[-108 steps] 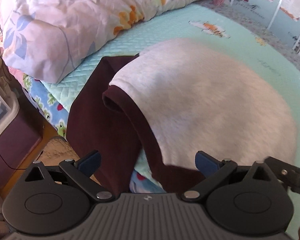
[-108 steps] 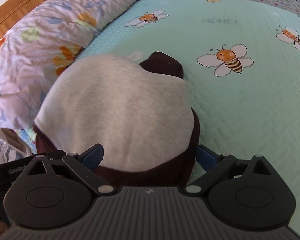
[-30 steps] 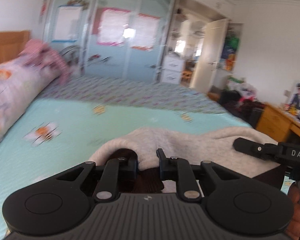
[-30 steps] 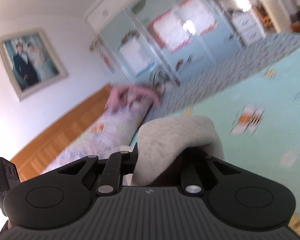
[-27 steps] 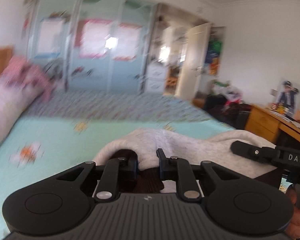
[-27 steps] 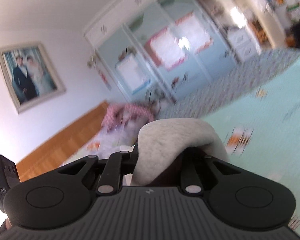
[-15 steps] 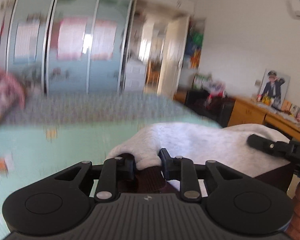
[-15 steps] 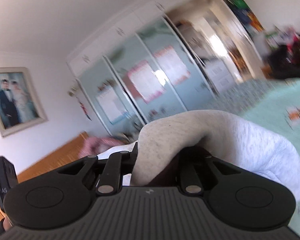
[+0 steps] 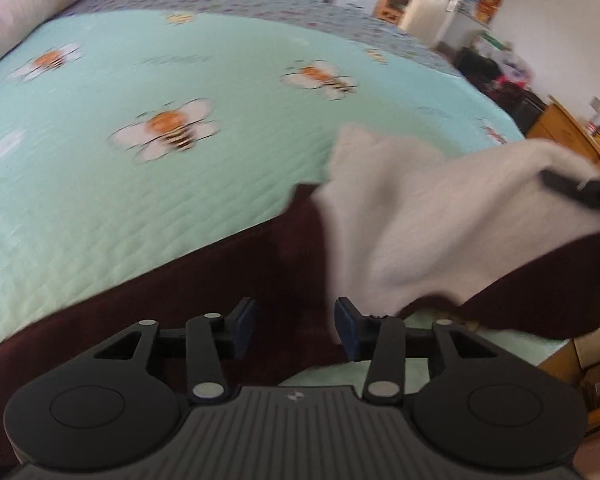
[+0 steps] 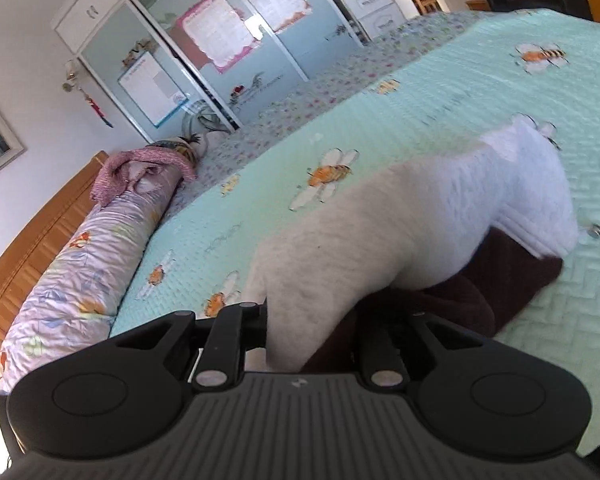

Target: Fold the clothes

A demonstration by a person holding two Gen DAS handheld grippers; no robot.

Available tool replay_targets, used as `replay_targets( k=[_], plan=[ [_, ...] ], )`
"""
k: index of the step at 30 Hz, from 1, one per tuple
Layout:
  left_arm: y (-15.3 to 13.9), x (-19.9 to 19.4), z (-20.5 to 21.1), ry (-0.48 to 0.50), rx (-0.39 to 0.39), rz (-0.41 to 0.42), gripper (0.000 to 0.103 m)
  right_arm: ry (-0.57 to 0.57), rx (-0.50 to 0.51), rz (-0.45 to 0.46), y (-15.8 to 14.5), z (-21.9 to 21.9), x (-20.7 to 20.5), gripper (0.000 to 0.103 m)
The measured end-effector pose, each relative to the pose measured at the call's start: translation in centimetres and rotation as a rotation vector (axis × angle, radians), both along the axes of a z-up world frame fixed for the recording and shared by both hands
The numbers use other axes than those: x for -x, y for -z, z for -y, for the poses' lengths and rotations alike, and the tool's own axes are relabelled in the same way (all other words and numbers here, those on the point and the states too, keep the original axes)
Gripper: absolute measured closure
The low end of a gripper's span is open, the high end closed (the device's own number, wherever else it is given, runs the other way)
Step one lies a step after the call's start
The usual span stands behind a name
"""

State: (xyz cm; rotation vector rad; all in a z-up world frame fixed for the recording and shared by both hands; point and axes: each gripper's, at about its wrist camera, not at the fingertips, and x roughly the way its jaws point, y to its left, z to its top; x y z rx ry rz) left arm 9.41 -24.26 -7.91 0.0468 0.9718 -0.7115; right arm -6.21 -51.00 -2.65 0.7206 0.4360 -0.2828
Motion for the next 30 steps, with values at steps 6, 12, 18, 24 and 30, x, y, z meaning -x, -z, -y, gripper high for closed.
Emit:
replay_targets(
  k=[6,12,18,24,30],
  plan=[
    [1.1,1.8,-3.5,-0.076,-0.061,-0.001,0.051,0.006,0.044,0.079,-4.2,-0.5,-0.4,0.083],
    [3.9,2.0,-4.7,-0.089,-0.133,-0.06,0.046,0.08,-0.083,0.001,-1.9,1.9,-1.8,0.036],
    [4.3,2.2,-1.4,0.014,-0.148,-0.026,0.035,0.062,-0.158,-0.172,4.3,0.5,1.7,0.034],
    [5.0,1.6,2.2,0.034,-0.154,-0.006,0.035,0.095,-0.231,-0.17,6.8,1.1,8.4,0.031],
    [5.3,-0.1,5.2,0.027,-0.077,-0.059,0.035,0.147,-0.255,-0.033,6.3,3.3,11.5,0.029]
  ],
)
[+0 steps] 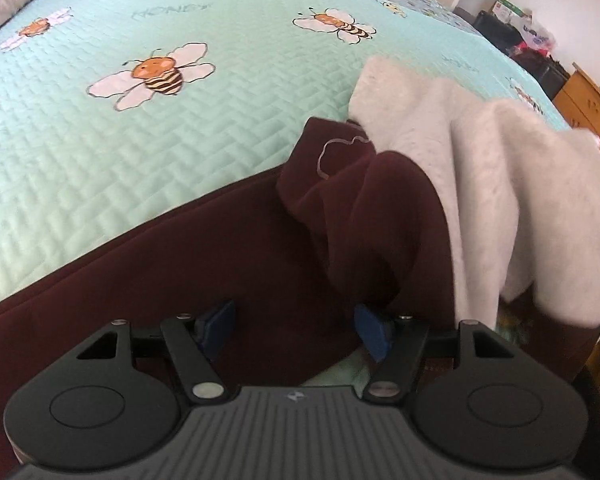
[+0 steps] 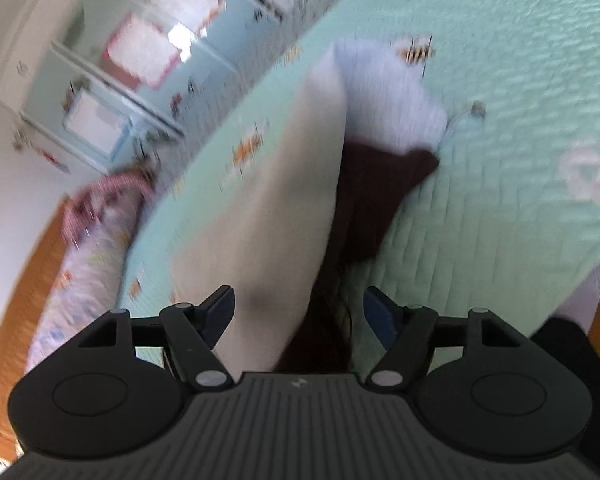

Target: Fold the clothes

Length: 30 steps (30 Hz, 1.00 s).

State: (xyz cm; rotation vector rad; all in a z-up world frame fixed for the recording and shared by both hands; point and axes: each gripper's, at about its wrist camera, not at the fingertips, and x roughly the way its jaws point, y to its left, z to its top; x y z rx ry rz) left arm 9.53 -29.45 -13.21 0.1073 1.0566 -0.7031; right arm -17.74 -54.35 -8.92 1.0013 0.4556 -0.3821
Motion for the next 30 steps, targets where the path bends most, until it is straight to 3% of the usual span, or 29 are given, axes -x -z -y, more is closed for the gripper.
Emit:
replay_targets(
  k=[2,7,8,9,10,16,20,22,25,28,30],
  plan=[
    [-0.1,0.0,1.4,0.025,0.035,-0.021,0.037,0.02,0.0,0.042,-0.3,0.9,0.5,0.027],
    [-0.6,0.8,6.0,0.111,0.092,-0.049,0.06,0.011,-0.026,0.046,0.7,1.6,0.8,0.027],
    [-0.9,1.0,6.9,0.121,0.102,-0.038,0.067,0.014,-0.036,0.043,0.9,1.7,0.8,0.027],
    [-1.5,1.2,7.9,0.139,0.132,-0.038,0.086,0.017,-0.046,0.041,1.2,1.8,0.8,0.027],
    [-2.3,1.3,8.9,0.162,0.173,-0.04,0.089,0.02,-0.056,0.038,1.4,1.8,0.9,0.027],
    [-11.6,4.2,12.3,0.352,0.428,0.139,0.088,0.104,-0.059,0.063,0.8,2.8,3.1,0.026],
    [-14.6,3.7,10.4,0.302,0.487,0.18,0.082,0.142,-0.043,0.1,0.0,3.1,4.3,0.026],
    [-13.6,2.8,9.0,0.25,0.453,0.162,0.069,0.15,-0.031,0.118,-0.3,3.0,4.6,0.026],
    [-9.2,1.8,5.8,0.14,0.343,0.077,0.06,0.164,-0.02,0.133,-0.7,2.9,4.6,0.025],
    [-5.0,1.5,2.0,0.051,0.257,-0.003,0.06,0.124,0.008,0.125,-1.0,2.5,3.4,0.015],
    [-3.3,1.5,-0.5,-0.001,0.238,-0.066,0.057,0.108,0.055,0.078,-1.2,2.3,2.0,0.015]
  ],
)
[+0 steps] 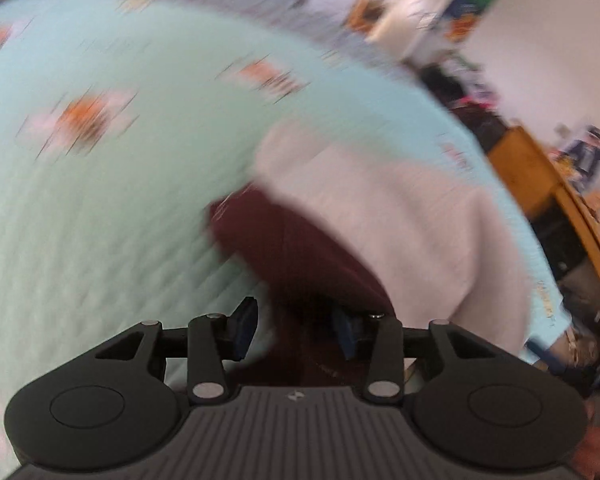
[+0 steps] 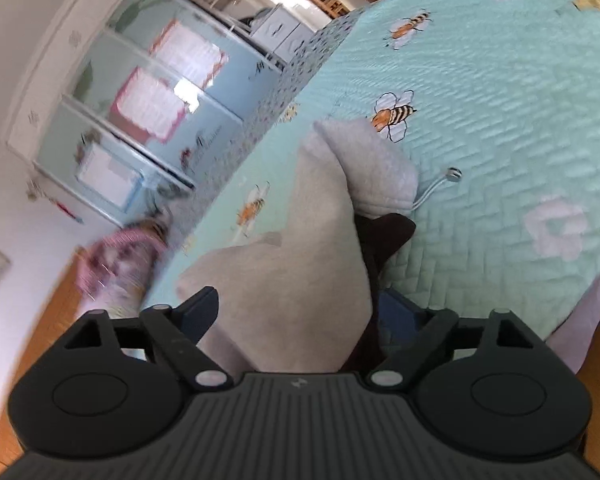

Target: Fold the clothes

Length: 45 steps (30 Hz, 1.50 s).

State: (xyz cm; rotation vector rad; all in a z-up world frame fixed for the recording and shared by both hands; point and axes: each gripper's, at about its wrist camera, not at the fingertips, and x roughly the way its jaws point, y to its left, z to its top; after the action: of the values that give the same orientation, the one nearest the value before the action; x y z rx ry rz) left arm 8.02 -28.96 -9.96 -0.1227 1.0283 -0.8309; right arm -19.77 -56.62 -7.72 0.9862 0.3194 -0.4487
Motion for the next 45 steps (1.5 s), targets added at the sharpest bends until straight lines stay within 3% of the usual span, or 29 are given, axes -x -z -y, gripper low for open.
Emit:
replay_targets(
  k=[3,6,7,8,10,11,13,20,22,23,24,25,27,29,36,40,45],
  plan=[
    [0.9,-0.3,-2.1,-0.035,0.002,-0.046,0.051,0.004,0.078,-0.073,0.2,0.7,-2.4,0.013],
    [0.4,-0.4,-2.8,-0.037,0.022,-0.047,0.05,0.045,0.008,-0.11,1.8,3.2,-5.1,0.012],
    [0.2,-0.3,-3.0,-0.032,0.032,-0.044,0.049,0.029,-0.06,-0.08,2.7,4.0,-5.9,0.013],
    [0.0,-0.1,-3.0,-0.026,0.044,-0.04,0.049,0.013,-0.13,-0.049,3.6,4.8,-6.7,0.018],
    [-0.5,0.1,-3.2,-0.016,0.07,-0.029,0.049,-0.054,-0.175,-0.03,3.2,4.6,-8.7,0.053],
    [-0.7,0.2,-3.3,-0.017,0.086,-0.019,0.049,-0.087,-0.197,-0.021,3.0,4.4,-9.8,0.061],
    [-1.2,0.4,-3.6,-0.017,0.118,0.002,0.049,-0.159,-0.143,0.044,-0.8,2.5,-10.9,0.068],
    [-4.6,1.4,-5.8,-0.036,0.239,0.089,0.048,-0.37,0.047,0.304,-14.3,-3.4,-12.9,0.068],
    [-5.7,1.9,-6.6,-0.048,0.261,0.121,0.045,-0.397,0.097,0.317,-15.8,-4.2,-13.2,0.063],
    [-6.0,2.1,-6.9,-0.055,0.264,0.135,0.044,-0.411,0.122,0.323,-16.5,-4.5,-13.3,0.051],
    [-6.1,2.2,-7.2,-0.063,0.263,0.144,0.042,-0.424,0.147,0.328,-17.2,-4.9,-13.5,0.027],
    [-6.1,2.3,-7.5,-0.071,0.26,0.148,0.04,-0.402,0.155,0.286,-16.3,-4.8,-13.7,0.013],
    [-5.7,2.3,-7.9,-0.09,0.237,0.145,0.04,-0.357,0.168,0.199,-14.2,-4.7,-14.1,0.012],
    [-5.3,2.3,-8.2,-0.1,0.212,0.135,0.04,-0.309,0.119,0.099,-11.0,-4.2,-13.6,0.013],
    [-3.0,2.4,-7.4,-0.072,0.109,0.129,0.04,-0.215,-0.017,-0.014,-2.2,-4.6,-7.4,0.013],
    [-1.3,2.2,-6.1,-0.067,0.046,0.094,0.04,-0.227,-0.058,-0.057,0.5,-5.7,-5.0,0.013],
    [-0.3,2.2,-4.7,-0.046,-0.007,0.089,0.04,-0.332,-0.146,-0.085,2.8,-7.8,-6.4,0.013]
  ],
)
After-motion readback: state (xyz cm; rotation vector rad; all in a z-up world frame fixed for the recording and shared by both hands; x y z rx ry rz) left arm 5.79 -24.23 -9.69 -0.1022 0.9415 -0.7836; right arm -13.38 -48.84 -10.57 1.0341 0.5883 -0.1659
